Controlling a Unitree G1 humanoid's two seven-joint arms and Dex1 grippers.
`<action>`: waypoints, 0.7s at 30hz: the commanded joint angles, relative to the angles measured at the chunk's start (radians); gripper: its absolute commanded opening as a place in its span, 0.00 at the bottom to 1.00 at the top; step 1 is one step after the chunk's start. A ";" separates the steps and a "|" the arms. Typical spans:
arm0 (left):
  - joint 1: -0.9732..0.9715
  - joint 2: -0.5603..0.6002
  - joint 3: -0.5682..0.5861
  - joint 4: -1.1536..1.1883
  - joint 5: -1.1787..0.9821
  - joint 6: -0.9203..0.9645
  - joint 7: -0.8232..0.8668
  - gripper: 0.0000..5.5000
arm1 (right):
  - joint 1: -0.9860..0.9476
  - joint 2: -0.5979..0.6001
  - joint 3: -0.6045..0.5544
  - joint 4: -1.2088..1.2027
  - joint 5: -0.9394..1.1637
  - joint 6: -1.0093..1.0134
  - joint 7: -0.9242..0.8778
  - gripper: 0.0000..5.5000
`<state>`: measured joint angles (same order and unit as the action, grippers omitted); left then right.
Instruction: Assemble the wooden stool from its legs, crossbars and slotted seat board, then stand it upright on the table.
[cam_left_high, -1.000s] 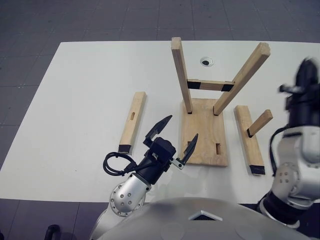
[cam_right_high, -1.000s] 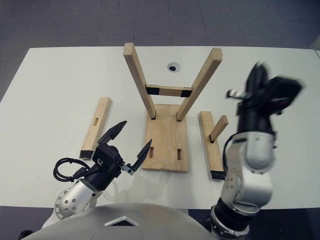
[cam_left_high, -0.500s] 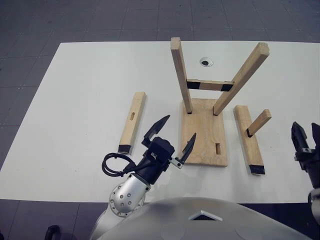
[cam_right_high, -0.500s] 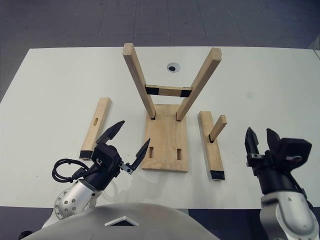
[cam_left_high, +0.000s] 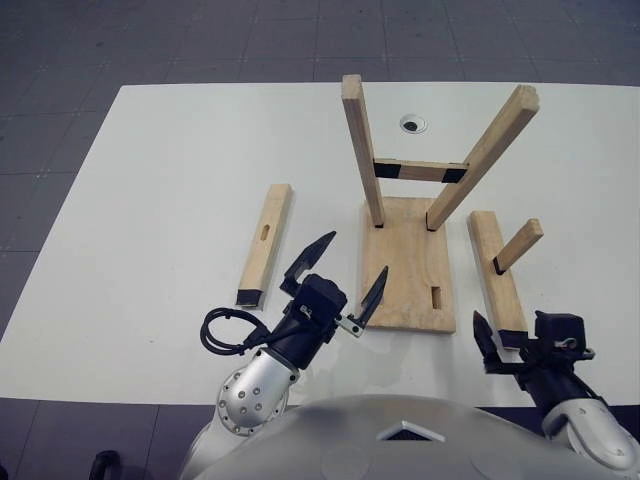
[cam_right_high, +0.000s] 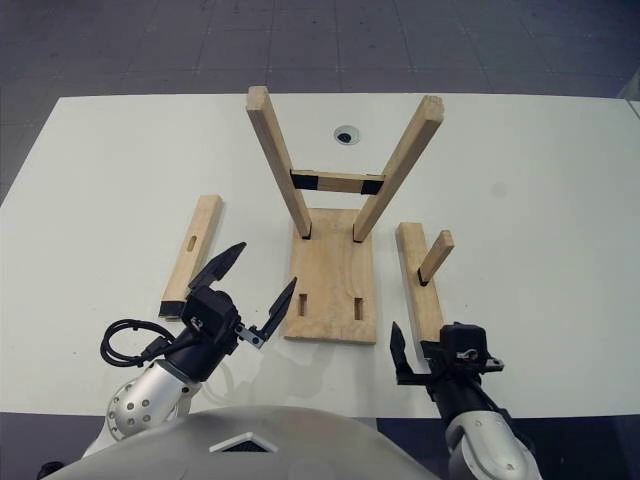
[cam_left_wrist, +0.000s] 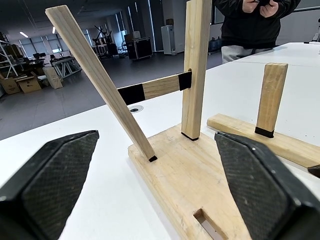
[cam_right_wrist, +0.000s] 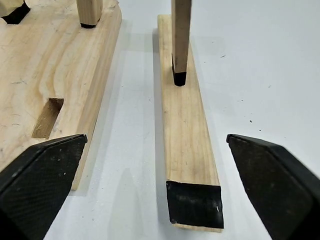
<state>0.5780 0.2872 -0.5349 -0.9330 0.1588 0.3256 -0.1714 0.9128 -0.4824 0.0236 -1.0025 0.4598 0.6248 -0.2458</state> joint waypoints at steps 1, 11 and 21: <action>0.016 0.008 -0.020 -0.041 -0.008 0.014 -0.008 0.78 | -0.067 0.036 0.034 0.053 -0.071 0.067 -0.012 0.94; 0.023 0.017 -0.011 -0.066 -0.020 0.028 -0.008 0.78 | -0.218 0.079 0.037 0.129 -0.218 0.165 0.025 0.94; 0.033 0.033 0.010 -0.093 -0.048 0.043 -0.016 0.78 | -0.257 0.154 0.044 0.279 -0.217 0.269 0.116 0.91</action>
<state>0.5983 0.3153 -0.5169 -1.0039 0.1207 0.3529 -0.1847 0.6376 -0.3524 0.0664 -0.8135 0.2218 0.8105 -0.1606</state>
